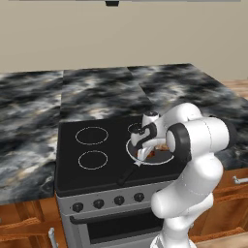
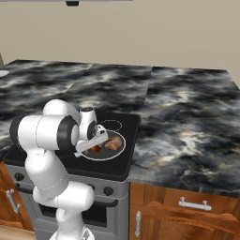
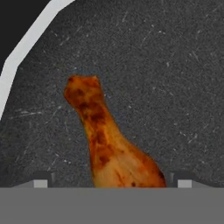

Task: Take the chicken drumsticks from the pan and place one on each plate on the dining counter.

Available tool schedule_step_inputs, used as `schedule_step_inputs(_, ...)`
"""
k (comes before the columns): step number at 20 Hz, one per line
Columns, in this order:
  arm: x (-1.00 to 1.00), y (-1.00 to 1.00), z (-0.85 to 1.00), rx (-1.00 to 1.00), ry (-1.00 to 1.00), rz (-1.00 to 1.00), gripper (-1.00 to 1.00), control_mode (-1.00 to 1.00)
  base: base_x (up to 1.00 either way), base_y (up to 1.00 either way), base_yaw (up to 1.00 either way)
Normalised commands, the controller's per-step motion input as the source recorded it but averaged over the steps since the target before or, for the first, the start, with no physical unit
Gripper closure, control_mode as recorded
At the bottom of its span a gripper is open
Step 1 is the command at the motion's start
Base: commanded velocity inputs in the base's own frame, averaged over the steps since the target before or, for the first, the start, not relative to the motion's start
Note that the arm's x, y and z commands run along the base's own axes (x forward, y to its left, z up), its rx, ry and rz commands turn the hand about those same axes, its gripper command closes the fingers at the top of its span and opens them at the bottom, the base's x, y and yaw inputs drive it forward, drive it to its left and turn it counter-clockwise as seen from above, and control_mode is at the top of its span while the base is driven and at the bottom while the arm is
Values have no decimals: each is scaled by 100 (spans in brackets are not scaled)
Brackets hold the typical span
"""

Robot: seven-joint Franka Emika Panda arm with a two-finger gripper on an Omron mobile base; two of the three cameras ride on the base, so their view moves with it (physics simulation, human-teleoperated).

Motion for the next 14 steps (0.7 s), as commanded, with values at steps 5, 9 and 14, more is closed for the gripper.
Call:
schedule_step_inputs(5, 7, 0, -8, 0, -8, 0, -100, -100, 0, 0, 0)
schedule_step_inputs(9, 13, 0, -7, 0, -6, 0, -100, -100, 0, 0, 0)
schedule_step_inputs(14, 11, 0, -3, 0, -1, 0, 100, -100, 0, 0, 0)
